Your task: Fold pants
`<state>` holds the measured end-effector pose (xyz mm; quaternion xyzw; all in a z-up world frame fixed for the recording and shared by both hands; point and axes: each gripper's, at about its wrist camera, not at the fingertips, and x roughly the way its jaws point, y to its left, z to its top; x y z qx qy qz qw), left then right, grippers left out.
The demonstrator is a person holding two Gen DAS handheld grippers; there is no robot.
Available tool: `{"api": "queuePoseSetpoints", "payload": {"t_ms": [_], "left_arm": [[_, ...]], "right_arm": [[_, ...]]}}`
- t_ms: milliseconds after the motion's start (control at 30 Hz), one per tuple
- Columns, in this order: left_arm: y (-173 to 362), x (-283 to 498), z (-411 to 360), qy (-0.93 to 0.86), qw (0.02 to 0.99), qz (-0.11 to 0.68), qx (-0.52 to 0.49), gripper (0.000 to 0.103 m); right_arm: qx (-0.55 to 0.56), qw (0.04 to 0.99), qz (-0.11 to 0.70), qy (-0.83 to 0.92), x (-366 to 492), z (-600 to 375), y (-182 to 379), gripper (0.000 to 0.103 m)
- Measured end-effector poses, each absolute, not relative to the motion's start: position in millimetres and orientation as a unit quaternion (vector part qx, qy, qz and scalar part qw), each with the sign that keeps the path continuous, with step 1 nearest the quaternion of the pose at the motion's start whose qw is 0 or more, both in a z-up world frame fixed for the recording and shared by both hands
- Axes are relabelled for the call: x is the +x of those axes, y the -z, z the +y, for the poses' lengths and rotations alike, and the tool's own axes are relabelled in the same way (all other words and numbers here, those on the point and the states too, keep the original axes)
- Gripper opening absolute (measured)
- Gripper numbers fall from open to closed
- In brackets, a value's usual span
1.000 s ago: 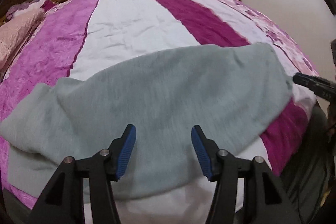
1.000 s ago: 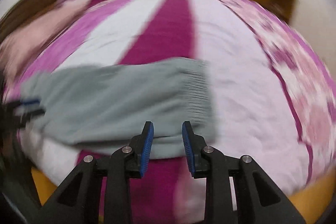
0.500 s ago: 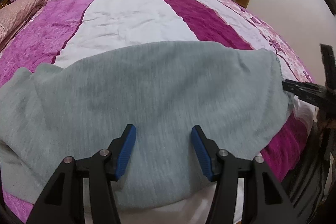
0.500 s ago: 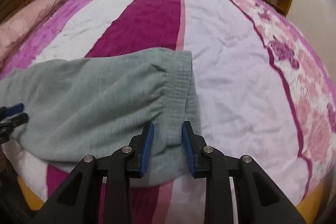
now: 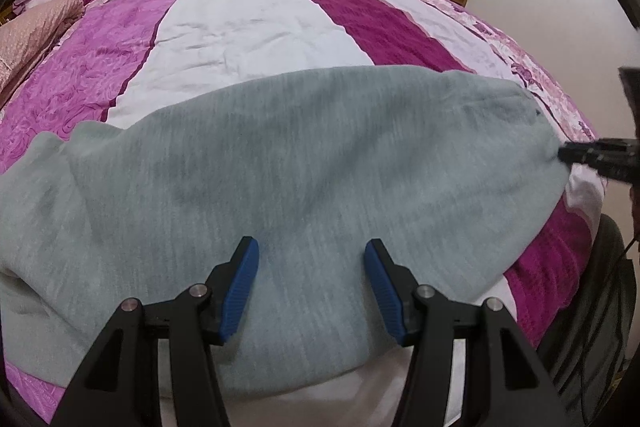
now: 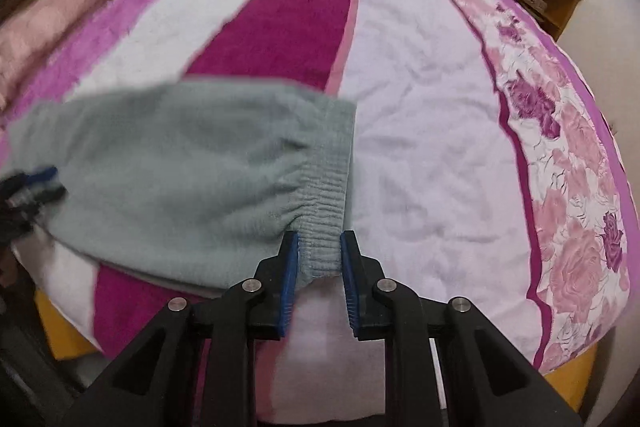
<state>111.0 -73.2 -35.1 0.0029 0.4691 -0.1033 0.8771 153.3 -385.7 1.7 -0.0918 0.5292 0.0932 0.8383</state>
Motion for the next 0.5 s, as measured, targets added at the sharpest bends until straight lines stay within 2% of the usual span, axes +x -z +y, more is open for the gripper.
{"api": "queuePoseSetpoints", "payload": {"t_ms": [233,500], "left_arm": [[33.6,109.7,-74.6,0.102,0.874,0.475,0.012,0.060],[18.9,106.9,-60.0,0.094,0.875,0.474,-0.014,0.060]], "right_arm": [[-0.161,0.832,0.525,-0.078,145.9,-370.8,8.5,0.015],[-0.193,0.849,0.490,-0.052,127.5,-348.1,-37.4,0.015]]}}
